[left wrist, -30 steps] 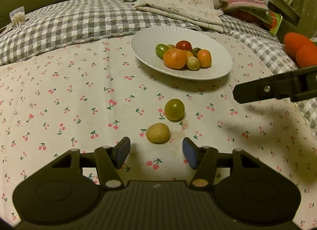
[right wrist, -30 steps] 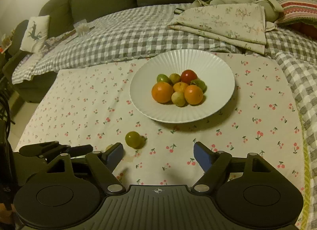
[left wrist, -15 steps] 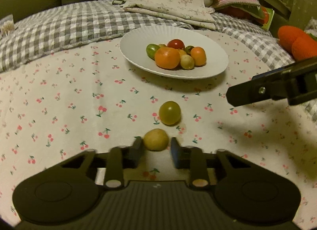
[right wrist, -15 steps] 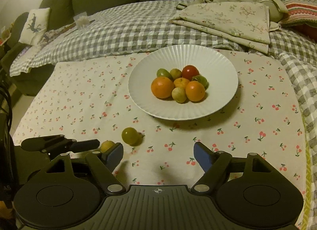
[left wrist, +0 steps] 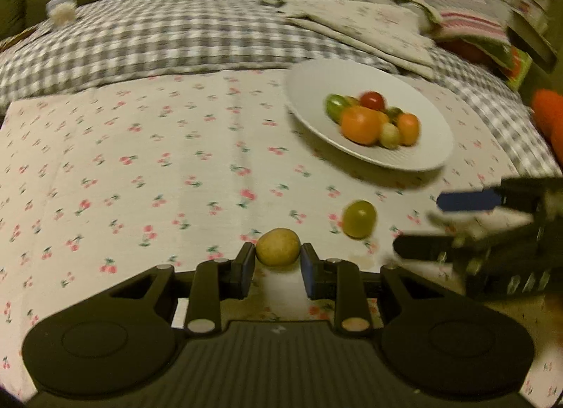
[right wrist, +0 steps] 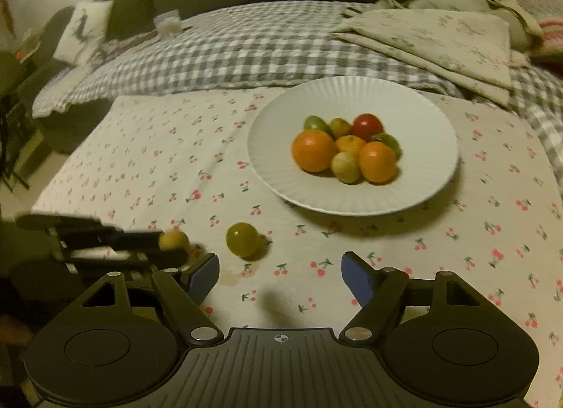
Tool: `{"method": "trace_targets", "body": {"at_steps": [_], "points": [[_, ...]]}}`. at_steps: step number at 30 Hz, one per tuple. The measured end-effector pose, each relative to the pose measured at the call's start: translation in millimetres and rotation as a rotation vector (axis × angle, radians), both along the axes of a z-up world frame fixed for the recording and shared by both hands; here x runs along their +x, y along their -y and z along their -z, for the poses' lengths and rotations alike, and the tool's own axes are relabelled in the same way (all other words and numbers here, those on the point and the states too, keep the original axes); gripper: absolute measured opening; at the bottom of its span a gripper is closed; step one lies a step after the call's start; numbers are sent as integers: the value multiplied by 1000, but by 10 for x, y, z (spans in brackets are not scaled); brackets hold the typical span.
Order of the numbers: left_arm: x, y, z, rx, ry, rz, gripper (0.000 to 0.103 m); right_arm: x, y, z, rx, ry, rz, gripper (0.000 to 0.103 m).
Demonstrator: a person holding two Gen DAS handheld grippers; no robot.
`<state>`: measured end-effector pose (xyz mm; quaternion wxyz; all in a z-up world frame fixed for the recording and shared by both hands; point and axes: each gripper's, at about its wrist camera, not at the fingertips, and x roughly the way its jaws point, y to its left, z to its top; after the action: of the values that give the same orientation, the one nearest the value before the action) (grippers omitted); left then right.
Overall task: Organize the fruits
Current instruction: 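Grasp a pale brown fruit with the left tool while the right tool grasps a yellow-green fruit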
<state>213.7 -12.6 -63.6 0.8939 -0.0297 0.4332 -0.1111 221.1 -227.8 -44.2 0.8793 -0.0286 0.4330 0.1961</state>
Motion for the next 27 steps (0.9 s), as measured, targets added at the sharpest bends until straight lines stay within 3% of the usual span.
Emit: {"method": "trace_targets", "body": {"at_steps": [10,15,19,21,27], "points": [[42,-127,-7,-10,-6,-46,26,61,-294,186,-20,37,-76,60],[53,-162,8,-7,-8,-55,26,121,-400,269,-40,38,-89,41],[66,-191,16,-8,-9,-65,26,139,-454,317,-48,34,-108,34],[69,-192,6,-9,-6,-70,26,136,-468,288,-60,44,-113,25],[66,-169,-28,-11,8,-70,26,129,-447,198,-49,42,-118,25]]}}
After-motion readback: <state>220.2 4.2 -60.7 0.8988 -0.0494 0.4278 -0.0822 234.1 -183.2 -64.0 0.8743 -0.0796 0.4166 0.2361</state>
